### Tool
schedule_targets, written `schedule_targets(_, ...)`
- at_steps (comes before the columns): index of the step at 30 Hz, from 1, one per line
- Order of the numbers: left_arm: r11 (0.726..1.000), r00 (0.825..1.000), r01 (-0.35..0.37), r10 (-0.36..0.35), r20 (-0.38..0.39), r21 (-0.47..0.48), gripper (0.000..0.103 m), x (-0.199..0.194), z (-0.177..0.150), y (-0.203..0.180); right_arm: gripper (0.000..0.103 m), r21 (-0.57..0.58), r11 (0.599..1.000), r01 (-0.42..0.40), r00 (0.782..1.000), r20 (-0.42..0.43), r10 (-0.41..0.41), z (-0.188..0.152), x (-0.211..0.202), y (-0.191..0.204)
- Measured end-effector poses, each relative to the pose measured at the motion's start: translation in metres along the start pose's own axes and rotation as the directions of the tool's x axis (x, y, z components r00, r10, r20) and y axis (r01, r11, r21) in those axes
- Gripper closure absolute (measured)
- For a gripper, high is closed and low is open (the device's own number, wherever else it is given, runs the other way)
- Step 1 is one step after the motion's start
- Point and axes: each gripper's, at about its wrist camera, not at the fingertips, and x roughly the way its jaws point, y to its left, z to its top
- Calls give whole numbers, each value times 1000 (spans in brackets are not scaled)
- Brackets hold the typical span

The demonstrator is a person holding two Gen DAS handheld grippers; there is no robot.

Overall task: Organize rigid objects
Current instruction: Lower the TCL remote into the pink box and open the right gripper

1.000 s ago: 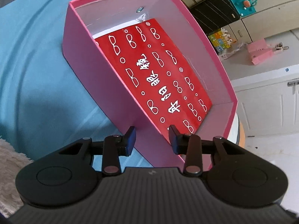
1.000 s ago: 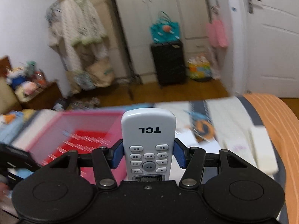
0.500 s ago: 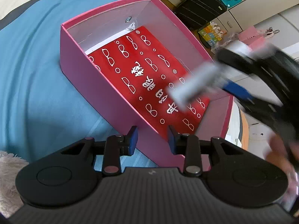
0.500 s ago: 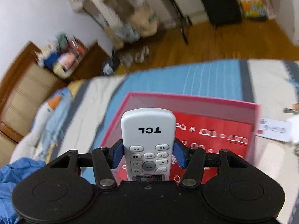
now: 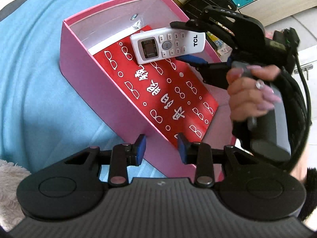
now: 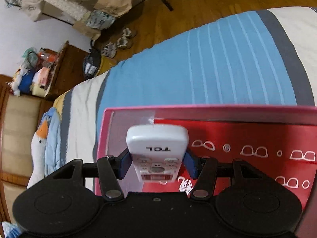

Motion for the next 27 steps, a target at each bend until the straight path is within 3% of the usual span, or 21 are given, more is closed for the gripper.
schedule_targets(5, 1000, 1000, -4, 4, 6, 2, 70, 0, -1, -1, 42, 55, 998, 34, 998, -47, -32, 2, 13, -8)
schedule_targets(9, 1000, 1000, -5, 5, 12, 3, 70, 0, -4, 1, 36, -39, 995, 95, 995, -28, -96, -3, 11, -7)
schedule_targets(14, 1000, 1000, -9, 9, 17, -6, 70, -3, -4, -1, 36, -232, 972, 36, 999, 9, -35, -30, -48, 5)
schedule_targets(19, 1000, 1000, -18, 18, 22, -9, 70, -5, -6, -3, 37, -404, 907, 119, 990, 123, -75, -65, -125, 2)
schedule_targets(22, 1000, 999, -29, 30, 29, -10, 70, -5, -8, -5, 37, -418, 894, 160, 977, 197, -83, -80, -168, -22)
schedule_targets(25, 999, 999, -24, 25, 20, -22, 70, -3, -10, -7, 37, -370, 913, 172, 973, 210, -98, -88, -195, -59)
schedule_targets(27, 1000, 1000, -15, 15, 5, -27, 70, 0, -12, -9, 46, -338, 925, 175, 972, 208, -107, -94, -198, -84)
